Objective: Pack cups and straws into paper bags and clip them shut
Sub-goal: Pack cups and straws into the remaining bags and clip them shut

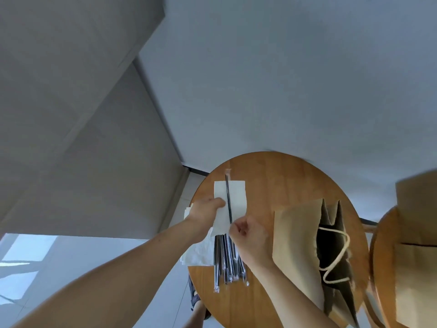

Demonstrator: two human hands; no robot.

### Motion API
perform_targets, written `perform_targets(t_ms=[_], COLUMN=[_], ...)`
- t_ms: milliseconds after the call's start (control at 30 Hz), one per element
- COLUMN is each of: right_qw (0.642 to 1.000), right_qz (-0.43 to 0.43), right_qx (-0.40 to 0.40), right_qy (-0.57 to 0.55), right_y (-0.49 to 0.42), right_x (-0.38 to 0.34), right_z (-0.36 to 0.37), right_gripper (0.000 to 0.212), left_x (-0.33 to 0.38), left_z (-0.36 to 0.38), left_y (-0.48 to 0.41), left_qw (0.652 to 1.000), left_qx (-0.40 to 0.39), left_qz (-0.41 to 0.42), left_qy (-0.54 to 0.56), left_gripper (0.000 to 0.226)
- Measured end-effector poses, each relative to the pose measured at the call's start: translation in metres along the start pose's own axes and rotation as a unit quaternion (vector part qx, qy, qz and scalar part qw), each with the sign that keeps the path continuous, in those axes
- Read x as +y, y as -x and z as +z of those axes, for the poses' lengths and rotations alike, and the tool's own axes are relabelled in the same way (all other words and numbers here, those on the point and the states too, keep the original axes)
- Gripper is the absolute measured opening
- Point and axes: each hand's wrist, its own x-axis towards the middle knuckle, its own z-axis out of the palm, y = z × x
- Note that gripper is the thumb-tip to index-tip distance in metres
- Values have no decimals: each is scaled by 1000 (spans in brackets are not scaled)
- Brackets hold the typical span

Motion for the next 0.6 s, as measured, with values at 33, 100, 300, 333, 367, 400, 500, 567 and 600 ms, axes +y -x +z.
perform_targets(t_ms=[33,100,300,333,367,400,500,567,600], right_qw=[1000,1000,999,997,995,992,986,981,980], right_qz=[-6,-17,-27,-22,-12,2,17,13,14], right_qx=[5,10,45,69,84,82,-19,-80,-91], right_qy=[1,-10,-7,-27,-59,-92,-166,-176,-176], right_y=[0,0,8,8,6,3,-5,-6,-5], right_x=[-5,-13,-28,-32,-35,-39,-47,-49,-49], right_z=[-3,-8,-31,-36,-42,-48,-67,-74,-77], right_gripper=[15,16,13,15,20,26,27,22,22], left_x=[6,15,26,29,32,35,43,46,48], left_z=[3,7,10,10,10,9,11,14,16], left_y=[4,11,24,26,28,31,38,42,44], left_qw=[1000,999,997,997,996,995,990,985,983], left_qx=[-11,-30,-36,-42,-54,-71,-128,-160,-171], left_qz=[7,27,72,70,67,63,59,57,54], left_qy=[14,27,18,15,11,7,-22,-36,-39], left_gripper=[12,9,13,17,19,19,21,24,25])
